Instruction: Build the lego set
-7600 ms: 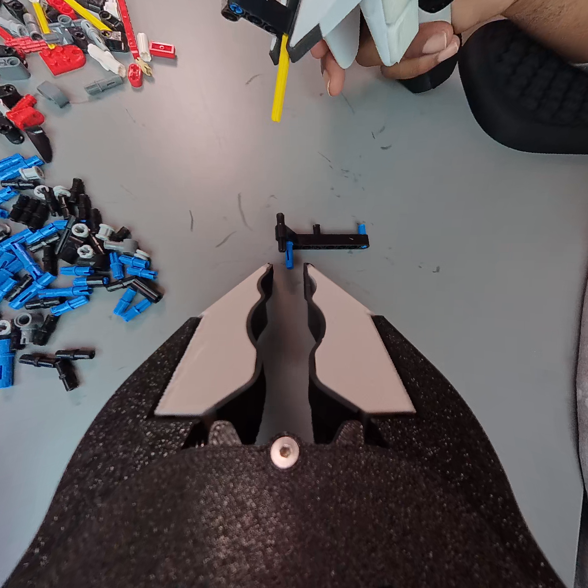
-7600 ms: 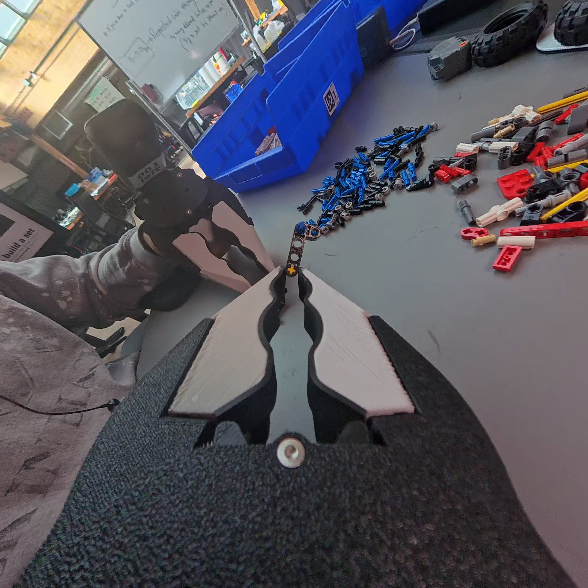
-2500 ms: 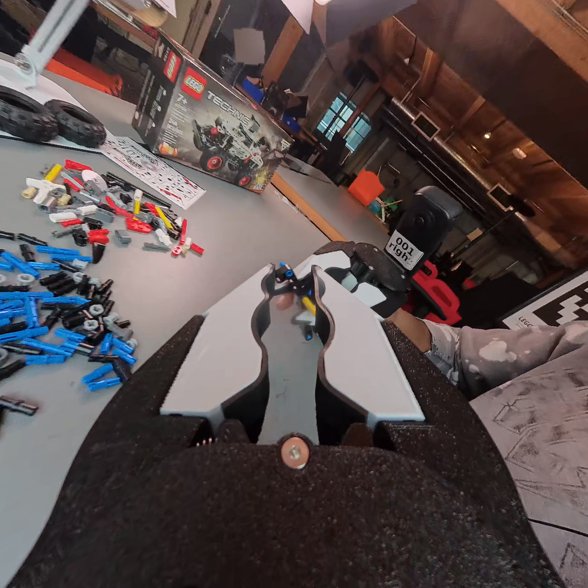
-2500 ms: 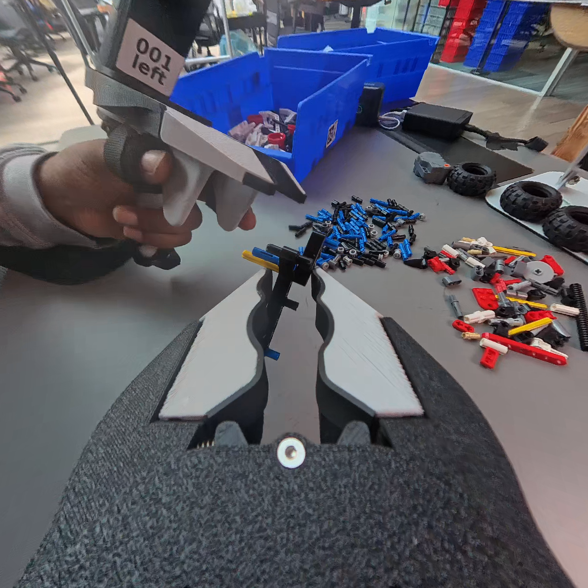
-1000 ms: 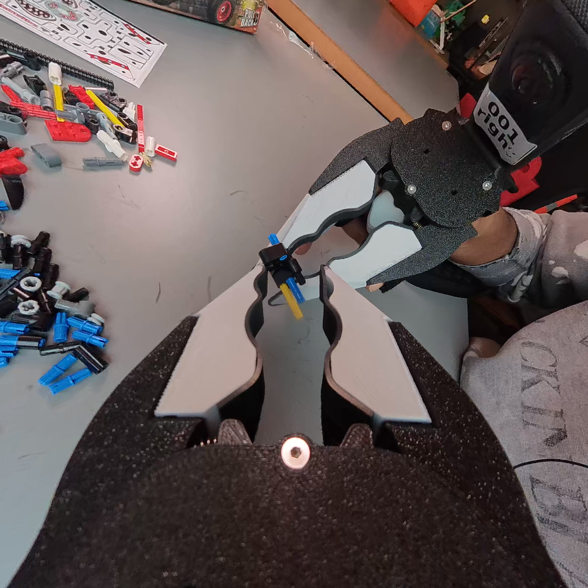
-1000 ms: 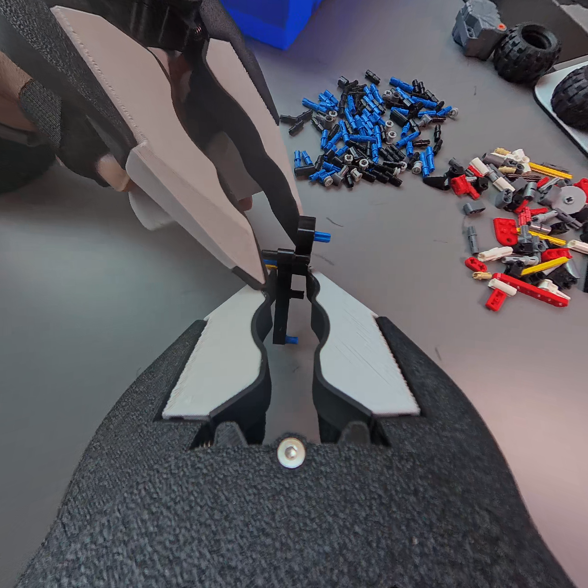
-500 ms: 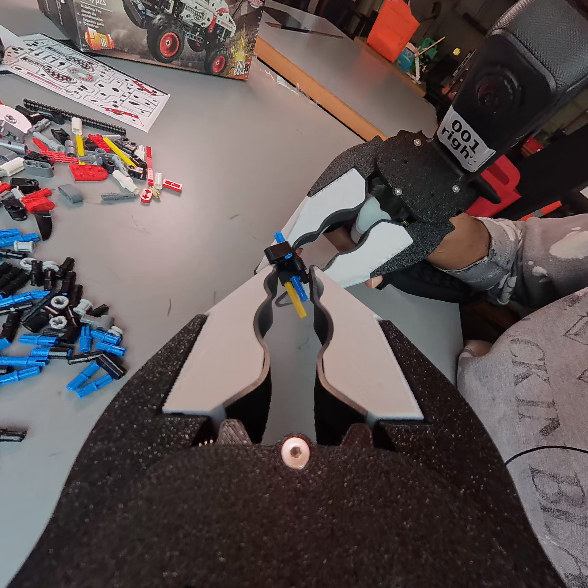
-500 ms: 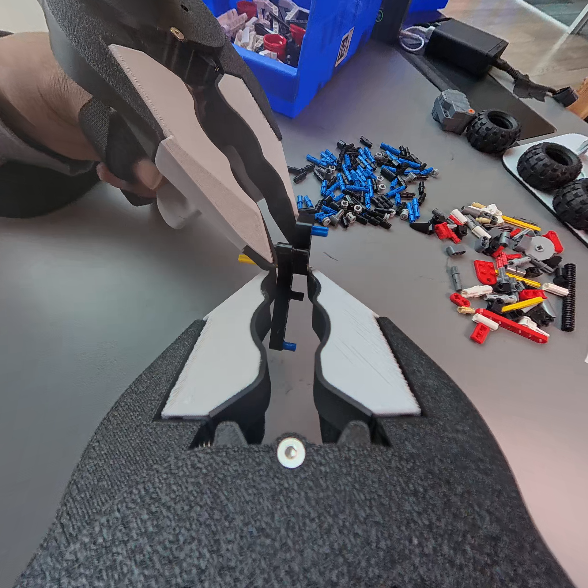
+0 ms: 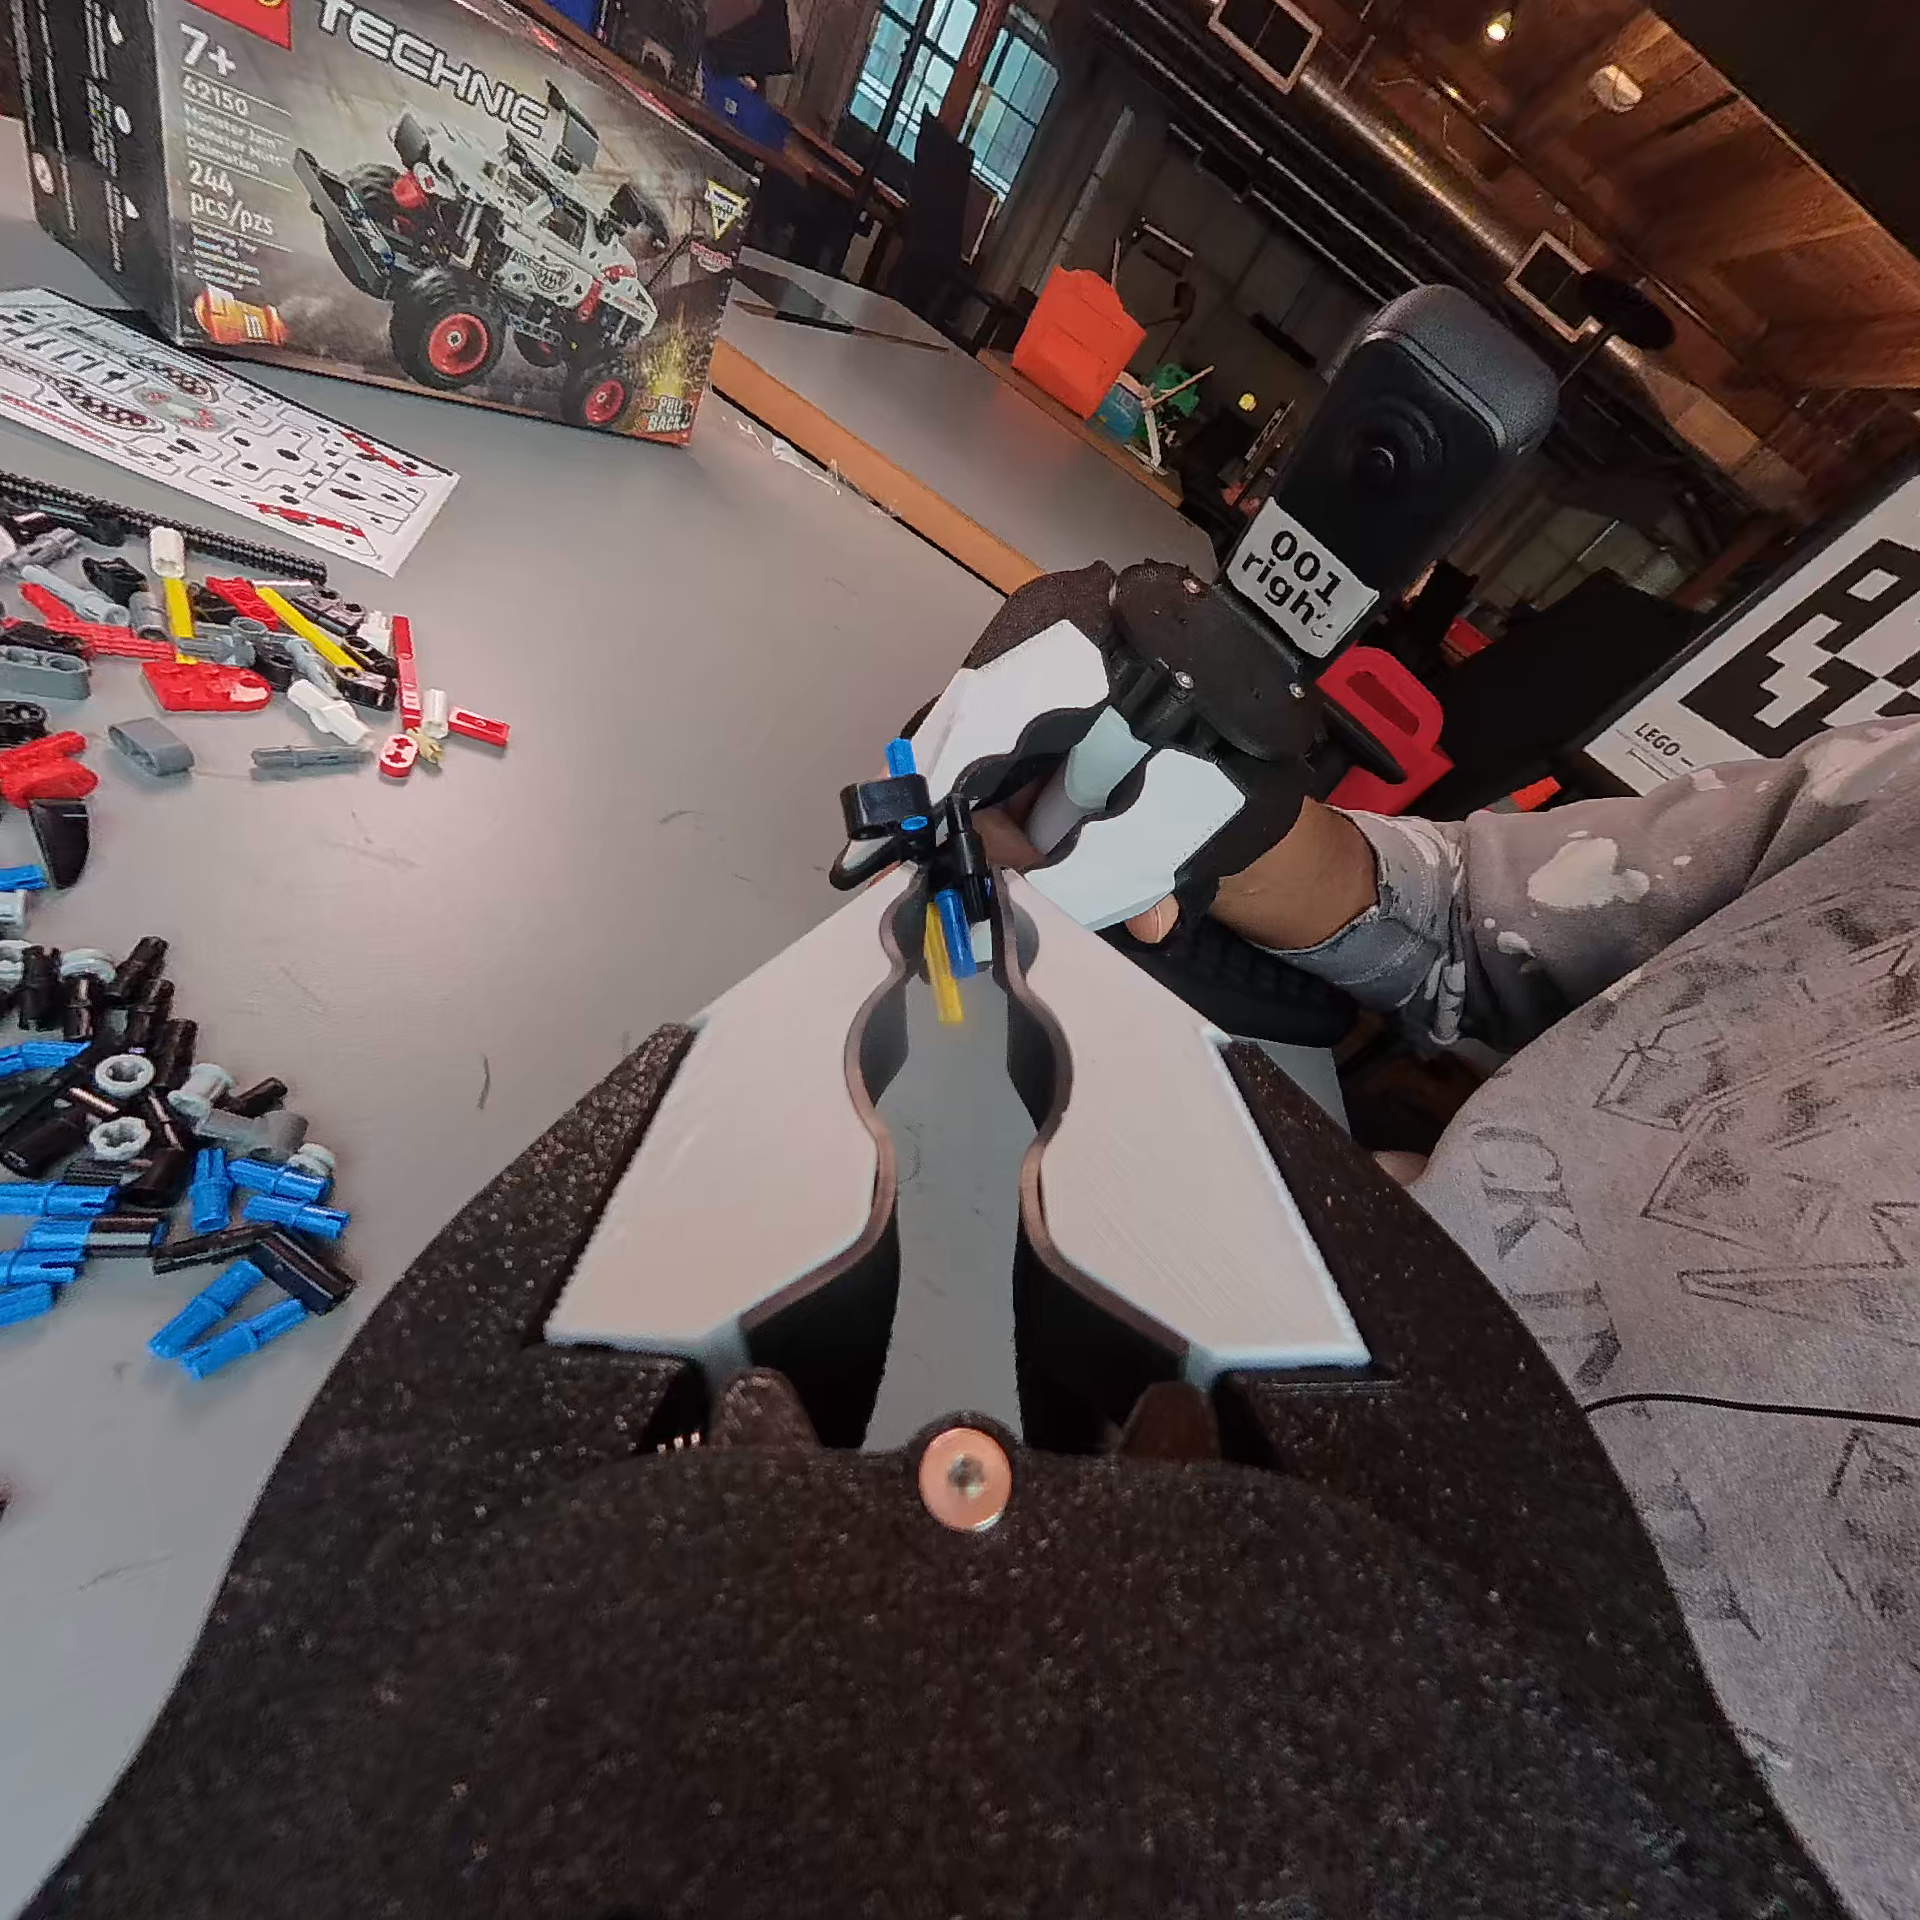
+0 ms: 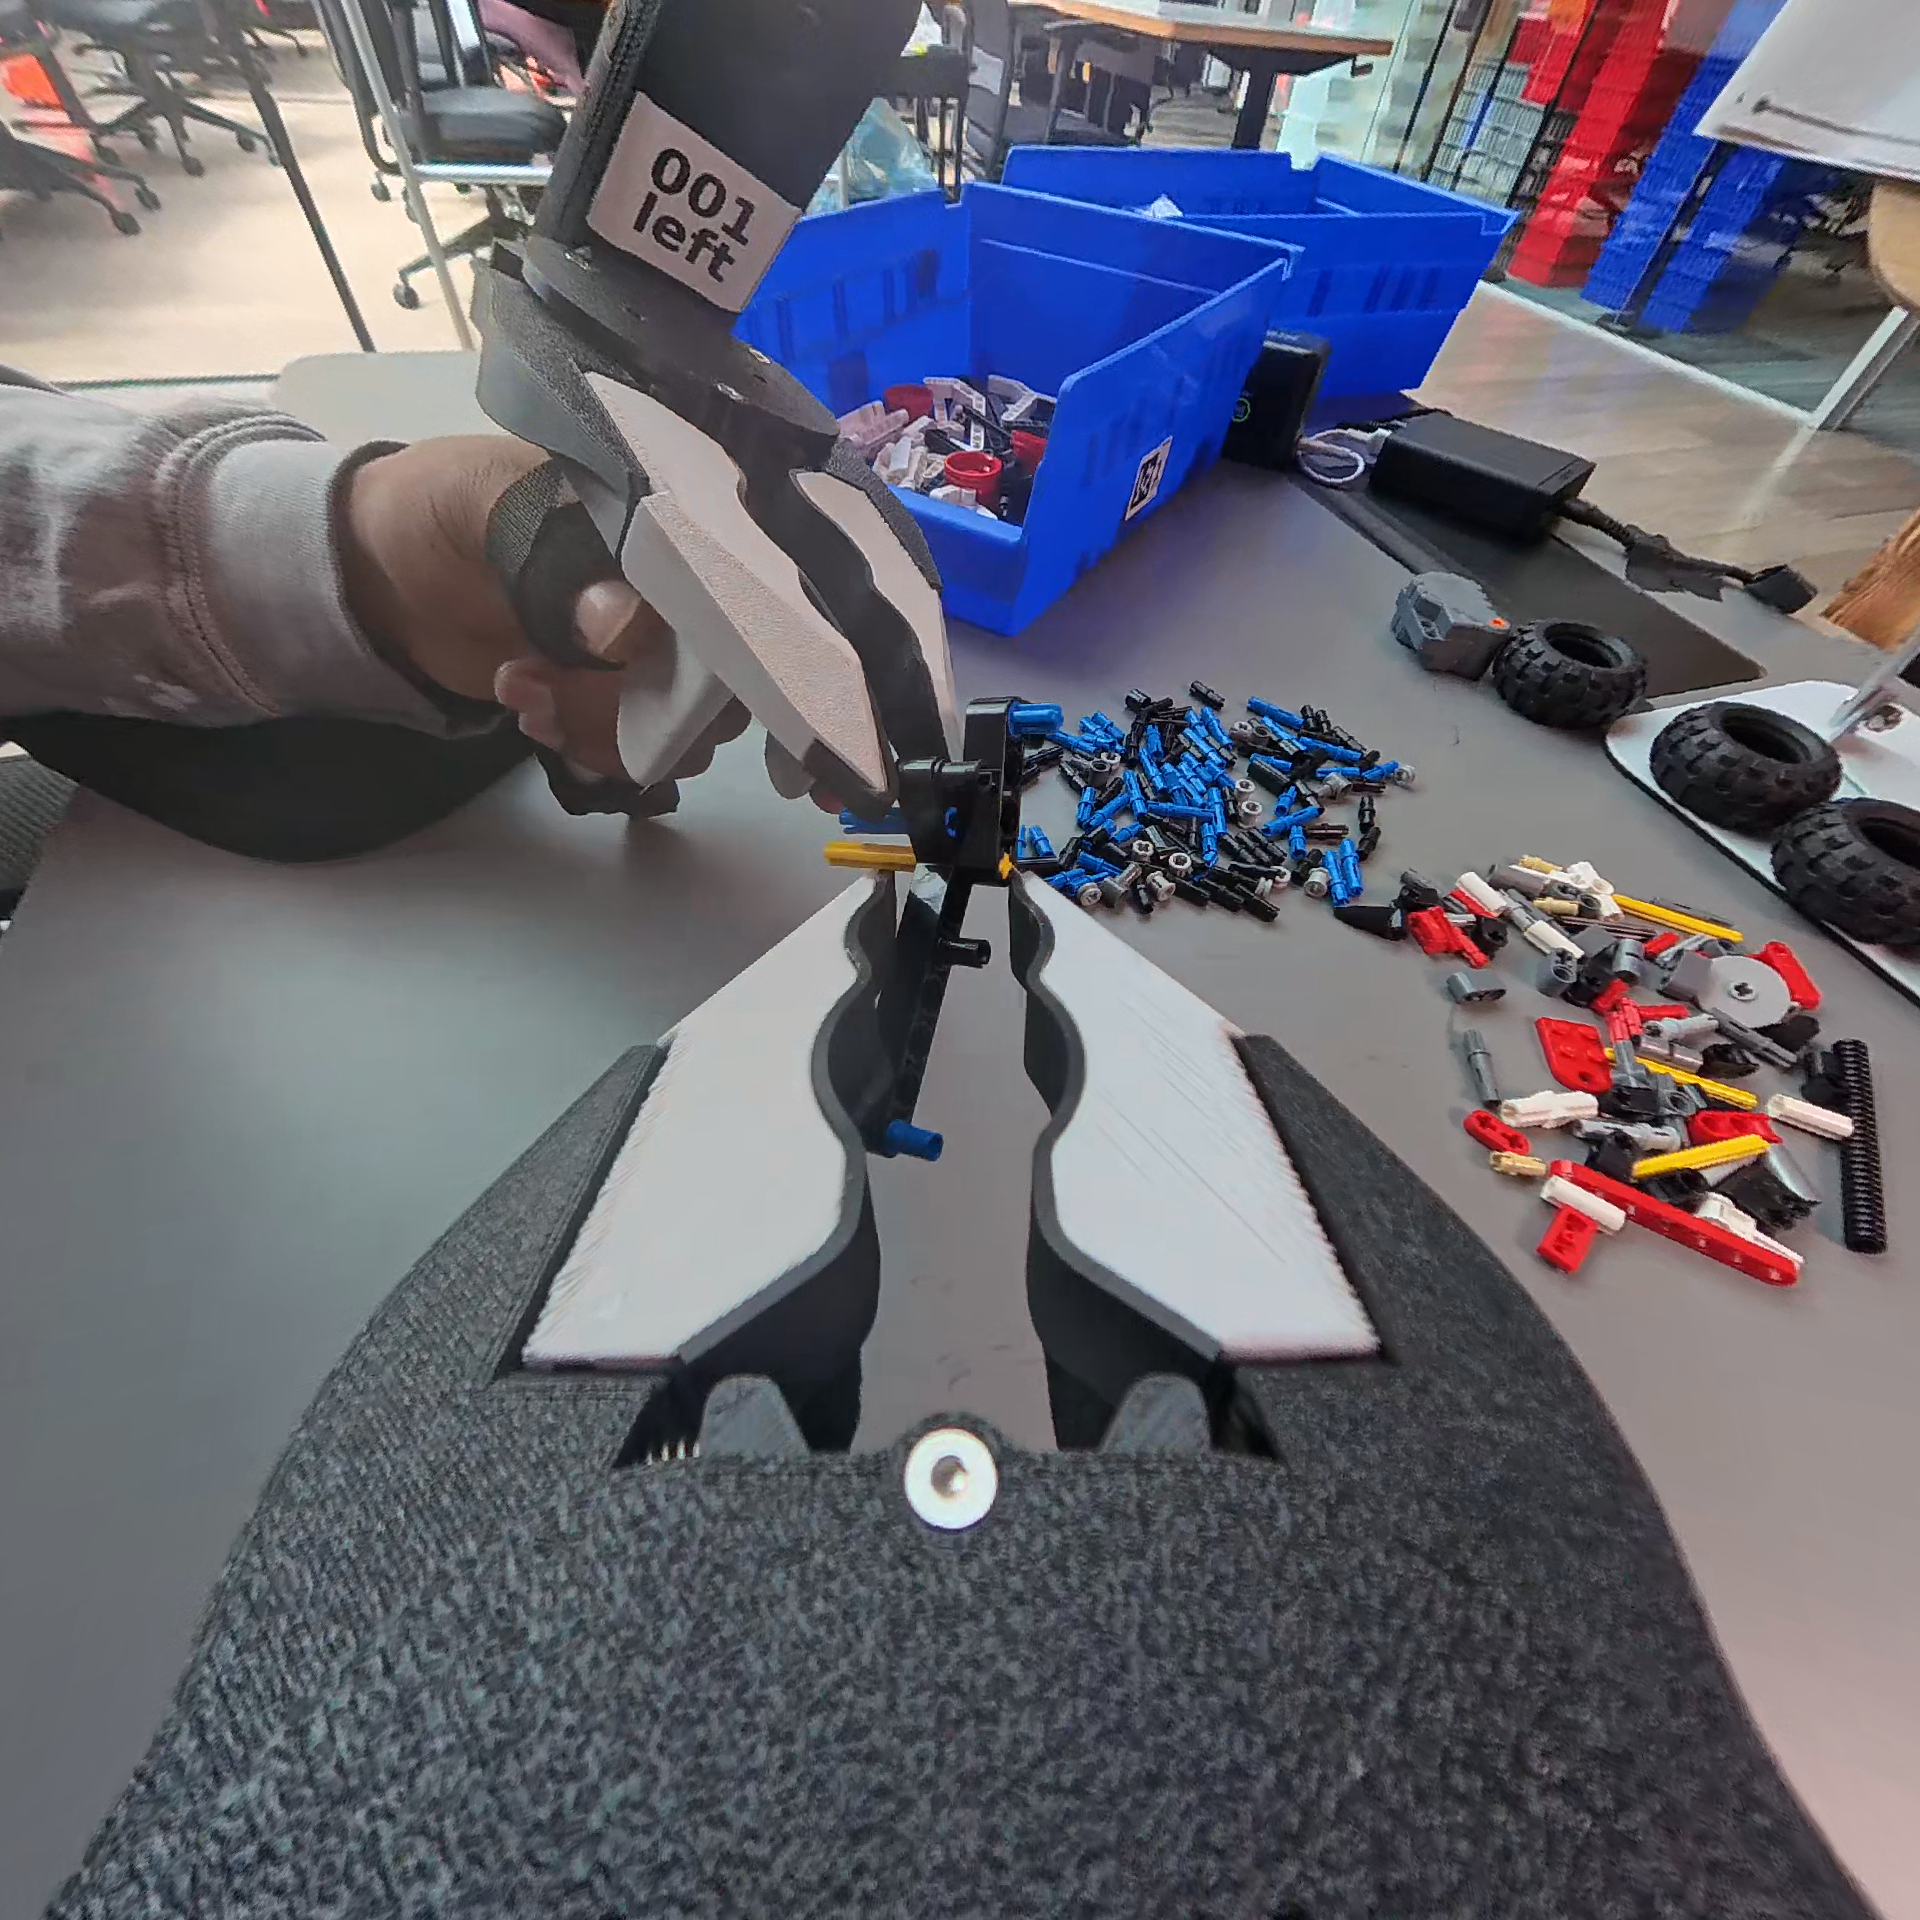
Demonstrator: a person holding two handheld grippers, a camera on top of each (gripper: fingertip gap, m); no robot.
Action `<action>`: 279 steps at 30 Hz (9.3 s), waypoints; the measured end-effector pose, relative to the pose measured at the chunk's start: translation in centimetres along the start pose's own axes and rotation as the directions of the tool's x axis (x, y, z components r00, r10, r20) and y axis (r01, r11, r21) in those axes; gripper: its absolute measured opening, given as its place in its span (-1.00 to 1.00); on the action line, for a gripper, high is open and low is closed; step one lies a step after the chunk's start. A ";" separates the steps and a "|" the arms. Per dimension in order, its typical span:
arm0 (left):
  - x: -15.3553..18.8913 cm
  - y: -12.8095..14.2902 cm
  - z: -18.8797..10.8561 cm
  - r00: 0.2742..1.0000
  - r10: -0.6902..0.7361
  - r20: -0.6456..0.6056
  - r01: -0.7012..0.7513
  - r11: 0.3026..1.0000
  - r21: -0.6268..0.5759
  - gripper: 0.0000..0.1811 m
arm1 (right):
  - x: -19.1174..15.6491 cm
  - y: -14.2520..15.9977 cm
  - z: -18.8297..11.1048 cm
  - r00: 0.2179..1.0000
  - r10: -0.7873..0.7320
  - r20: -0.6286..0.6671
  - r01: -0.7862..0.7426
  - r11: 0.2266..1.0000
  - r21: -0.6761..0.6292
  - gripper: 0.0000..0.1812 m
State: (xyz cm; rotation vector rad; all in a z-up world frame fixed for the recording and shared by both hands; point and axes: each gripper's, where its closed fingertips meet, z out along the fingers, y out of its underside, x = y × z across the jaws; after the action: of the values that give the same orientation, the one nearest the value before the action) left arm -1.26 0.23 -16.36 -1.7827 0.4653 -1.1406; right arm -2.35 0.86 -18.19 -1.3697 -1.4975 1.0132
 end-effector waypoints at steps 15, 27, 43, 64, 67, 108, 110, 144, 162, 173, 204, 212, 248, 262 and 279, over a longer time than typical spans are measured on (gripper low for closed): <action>0.5 -0.4 0.1 0.989 0.141 0.035 -0.142 0.990 0.027 -0.85 | 0.0 -1.2 -0.5 0.966 -0.233 -0.110 0.239 0.970 0.041 -0.80; 3.0 0.0 -1.0 0.959 0.271 -0.082 -0.273 0.962 -0.014 -0.92 | -4.3 -3.9 -3.0 0.804 0.282 0.524 -0.420 0.892 0.164 -0.54; 1.4 3.4 -0.3 0.851 0.525 0.008 -0.505 0.824 -0.255 -0.94 | -3.0 -1.7 -1.6 0.809 0.377 0.452 -0.450 0.891 0.062 -0.88; 4.5 1.1 -0.3 0.967 0.207 -0.149 -0.217 0.975 -0.056 -0.92 | -4.0 -3.7 -3.0 0.804 0.259 0.536 -0.418 0.886 0.199 -0.90; 5.0 1.2 -0.4 0.968 0.153 -0.201 -0.167 0.984 -0.056 -0.91 | -4.4 -3.8 -3.3 0.795 0.241 0.557 -0.416 0.885 0.210 -0.90; 3.9 1.3 -0.1 0.986 0.015 -0.167 -0.029 0.997 -0.078 -0.93 | -3.6 -2.9 -2.9 0.857 0.220 0.466 -0.318 0.938 0.142 -0.91; 3.9 1.3 0.0 0.987 0.036 -0.159 -0.049 0.996 -0.079 -0.93 | -3.7 -2.9 -2.9 0.862 0.216 0.459 -0.310 0.941 0.138 -0.91; -0.1 -0.2 -0.1 0.994 0.000 0.108 -0.004 0.999 0.037 -0.93 | -1.3 -1.3 -1.2 0.981 -0.171 -0.086 0.154 0.971 -0.182 -0.57; -2.0 -1.0 -0.8 0.971 -0.062 0.231 0.035 0.993 0.117 -0.92 | 0.7 -1.4 1.1 0.848 -0.427 -0.314 0.392 0.904 -0.171 -0.67; 2.2 -2.7 -2.1 0.999 0.046 -0.011 -0.045 0.993 0.106 -0.89 | -0.3 -3.7 -1.3 0.996 -0.079 -0.031 0.083 0.980 0.182 -0.74; 6.5 1.0 -0.9 0.931 0.280 -0.234 -0.296 0.955 -0.033 -0.57 | -6.3 -3.3 -3.2 0.923 -0.117 0.367 0.031 0.972 0.231 -0.76; 6.3 0.8 -0.8 0.931 0.309 -0.197 -0.318 0.948 -0.016 -0.59 | -6.0 -3.3 -3.1 0.934 -0.147 0.325 0.076 0.972 0.223 -0.77; 4.3 2.4 -0.9 0.967 0.097 -0.234 -0.132 0.982 -0.136 -0.92 | -4.2 -1.7 -3.3 0.928 -0.001 0.373 -0.056 0.988 0.142 -0.80; 3.6 -0.4 -0.9 0.984 0.072 -0.164 -0.067 0.997 0.032 -0.81 | -2.3 -3.9 -2.9 0.886 0.243 0.395 -0.355 0.903 0.242 -0.92; 4.8 -0.2 -0.5 0.956 0.291 -0.048 -0.292 0.956 -0.013 -0.93 | -3.8 -4.6 -3.7 0.866 0.158 0.475 -0.338 0.884 0.322 -0.92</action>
State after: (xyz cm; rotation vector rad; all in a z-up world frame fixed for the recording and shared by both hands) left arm 0.63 -3.33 -13.71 -1.6427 0.7430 -0.9720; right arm -0.09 -3.19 -12.89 -1.1016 -1.3283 1.7866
